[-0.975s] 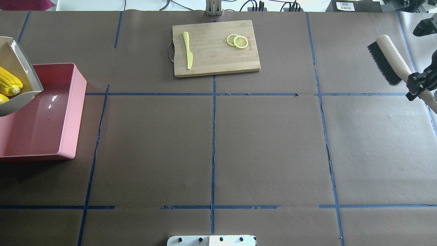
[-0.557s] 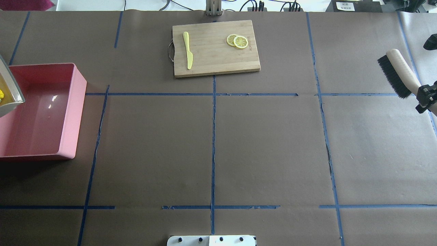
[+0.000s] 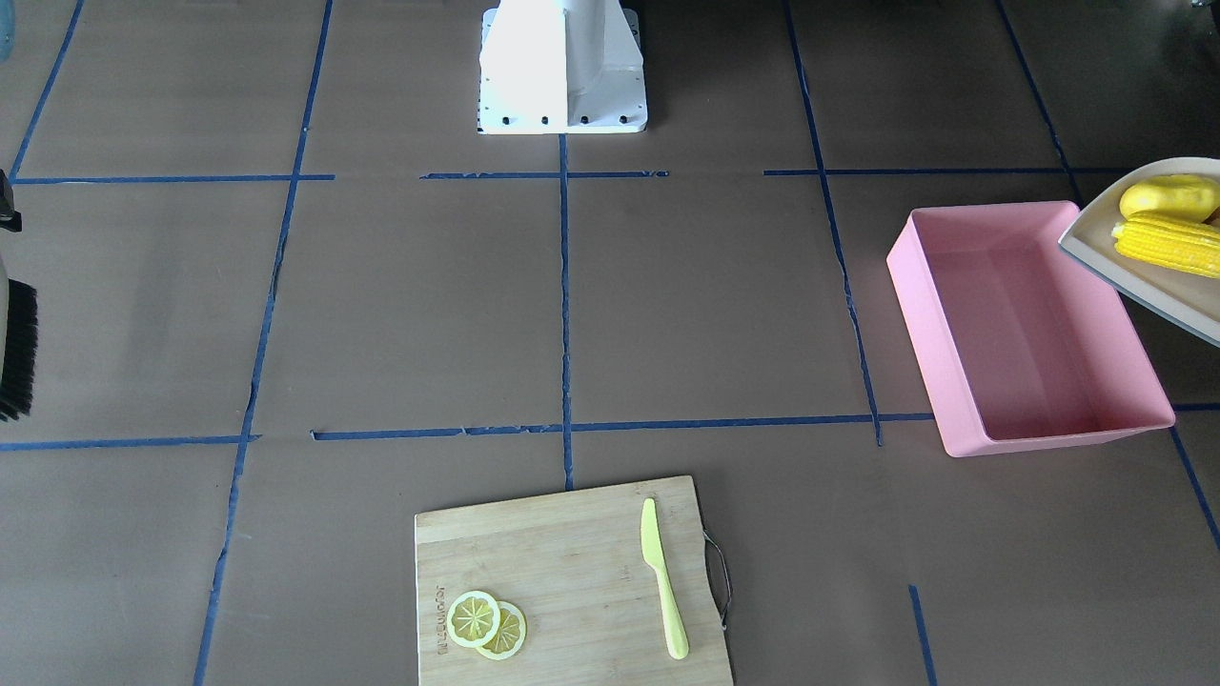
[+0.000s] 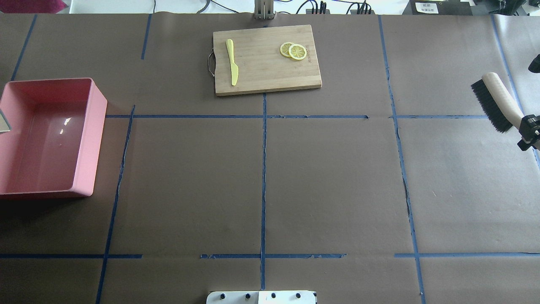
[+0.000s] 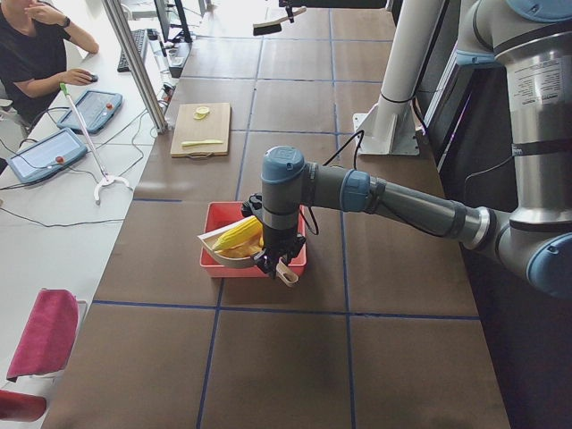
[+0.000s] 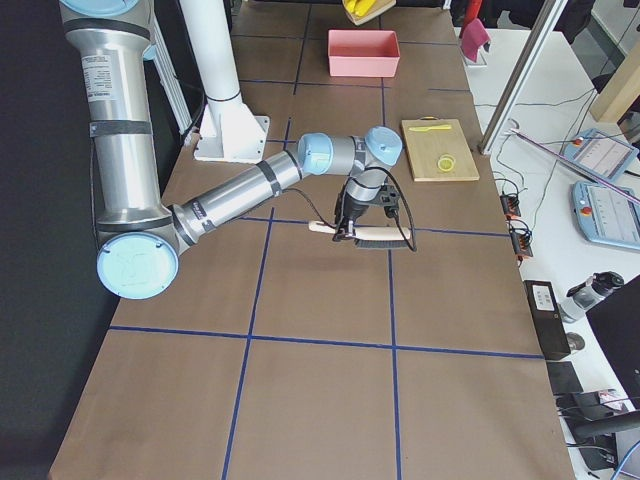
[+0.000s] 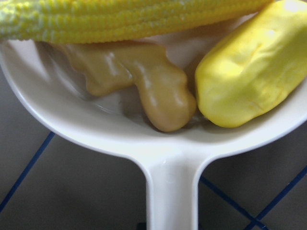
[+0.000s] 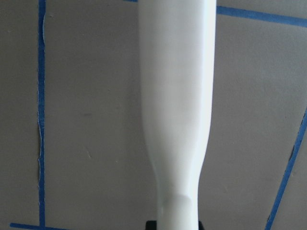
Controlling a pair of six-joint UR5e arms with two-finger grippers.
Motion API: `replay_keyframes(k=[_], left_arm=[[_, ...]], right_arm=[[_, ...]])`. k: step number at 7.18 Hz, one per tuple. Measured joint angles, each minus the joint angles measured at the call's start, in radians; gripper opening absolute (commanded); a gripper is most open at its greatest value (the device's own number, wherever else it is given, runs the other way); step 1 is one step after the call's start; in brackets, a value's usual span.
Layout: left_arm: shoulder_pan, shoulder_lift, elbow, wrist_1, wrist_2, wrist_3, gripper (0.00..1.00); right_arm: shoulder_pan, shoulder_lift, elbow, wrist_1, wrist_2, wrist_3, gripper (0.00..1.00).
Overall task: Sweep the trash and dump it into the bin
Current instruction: 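Tip the dustpan over the pink bin with the left gripper to dump the vegetables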
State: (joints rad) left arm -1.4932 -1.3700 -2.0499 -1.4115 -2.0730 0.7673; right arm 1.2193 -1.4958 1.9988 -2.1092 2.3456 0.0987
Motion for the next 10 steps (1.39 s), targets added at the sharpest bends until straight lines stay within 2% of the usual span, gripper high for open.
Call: replay_keyframes(k=[3,5,7,10], left_arm=[[0.035,-0.027,-0.013,0.008,0.141,-0.002,0.03],[0.061,-0.035,-0.015,0.013,0.174,-0.006,0.03],[0.076,-0.044,-0.018,0.014,0.194,-0.007,0.03],[0.095,-0.046,-0.041,0.027,0.243,-0.005,0.03]], right_arm=[[-0.017,-0.045,-0.002,0.008,0.006,0.001,0.02],[-0.059,-0.076,-0.002,0.056,0.007,0.026,0.01],[-0.108,-0.130,-0.004,0.156,0.018,0.148,0.01],[-0.182,-0.217,-0.011,0.375,0.033,0.413,0.02]])
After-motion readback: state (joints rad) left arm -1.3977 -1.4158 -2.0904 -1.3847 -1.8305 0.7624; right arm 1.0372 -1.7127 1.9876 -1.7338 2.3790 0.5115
